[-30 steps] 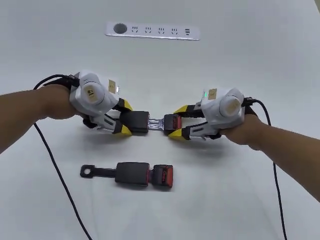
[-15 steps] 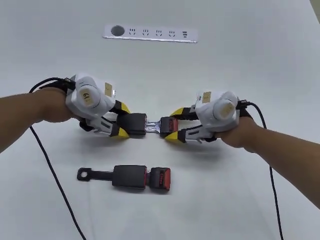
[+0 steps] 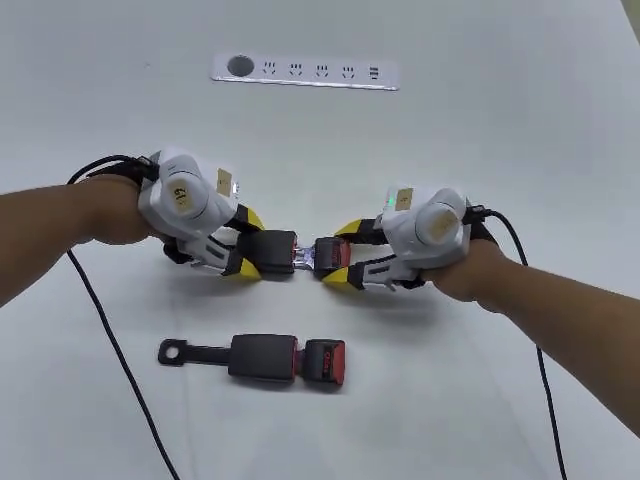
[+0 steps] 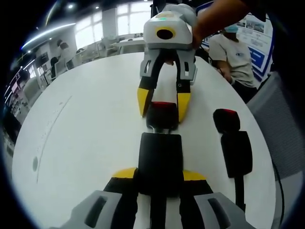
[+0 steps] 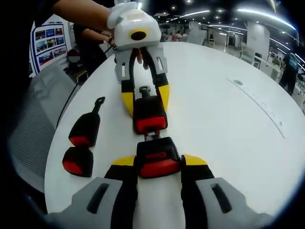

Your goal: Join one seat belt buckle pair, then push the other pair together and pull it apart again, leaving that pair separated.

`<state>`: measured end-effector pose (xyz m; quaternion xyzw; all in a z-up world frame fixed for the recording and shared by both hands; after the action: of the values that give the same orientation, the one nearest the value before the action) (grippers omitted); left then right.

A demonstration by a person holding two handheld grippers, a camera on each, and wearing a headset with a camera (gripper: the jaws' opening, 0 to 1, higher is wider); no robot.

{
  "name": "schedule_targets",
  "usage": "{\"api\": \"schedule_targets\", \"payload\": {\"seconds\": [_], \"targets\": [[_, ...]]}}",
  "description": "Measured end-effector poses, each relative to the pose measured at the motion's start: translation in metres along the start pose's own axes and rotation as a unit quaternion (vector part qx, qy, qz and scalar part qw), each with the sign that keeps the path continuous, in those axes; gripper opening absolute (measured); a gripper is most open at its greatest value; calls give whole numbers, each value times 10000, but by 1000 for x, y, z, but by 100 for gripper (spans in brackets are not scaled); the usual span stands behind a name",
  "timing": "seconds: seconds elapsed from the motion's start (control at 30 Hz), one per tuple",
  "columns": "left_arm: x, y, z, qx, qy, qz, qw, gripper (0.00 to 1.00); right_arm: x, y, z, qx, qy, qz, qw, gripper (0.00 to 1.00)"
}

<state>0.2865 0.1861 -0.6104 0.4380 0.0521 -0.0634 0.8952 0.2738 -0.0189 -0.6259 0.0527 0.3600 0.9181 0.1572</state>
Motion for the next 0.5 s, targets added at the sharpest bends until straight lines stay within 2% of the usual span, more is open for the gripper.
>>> {"api": "schedule_targets", "payload": {"seconds": [0.13, 0.5], "targets": [[-1, -1, 3, 76, -18, -20, 10000, 34, 1, 0, 1, -7, -16, 7, 10000, 34], [0, -1, 3, 53, 6, -28, 10000, 33, 4, -8, 8, -43, -91, 7, 9999, 33]]}}
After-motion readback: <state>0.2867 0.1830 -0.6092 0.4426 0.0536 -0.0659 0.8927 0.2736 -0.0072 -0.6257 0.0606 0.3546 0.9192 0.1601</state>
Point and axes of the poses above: the centre of the closed fingertips' face, and the gripper's own axes: y roughly backward along the fingers, x roughly to its left, z roughly out of its top, the point moved 10 cm from there along y, roughly backward along the fingers, and after that the axes turned 8 degrees about -z, right-handed, at the moved point
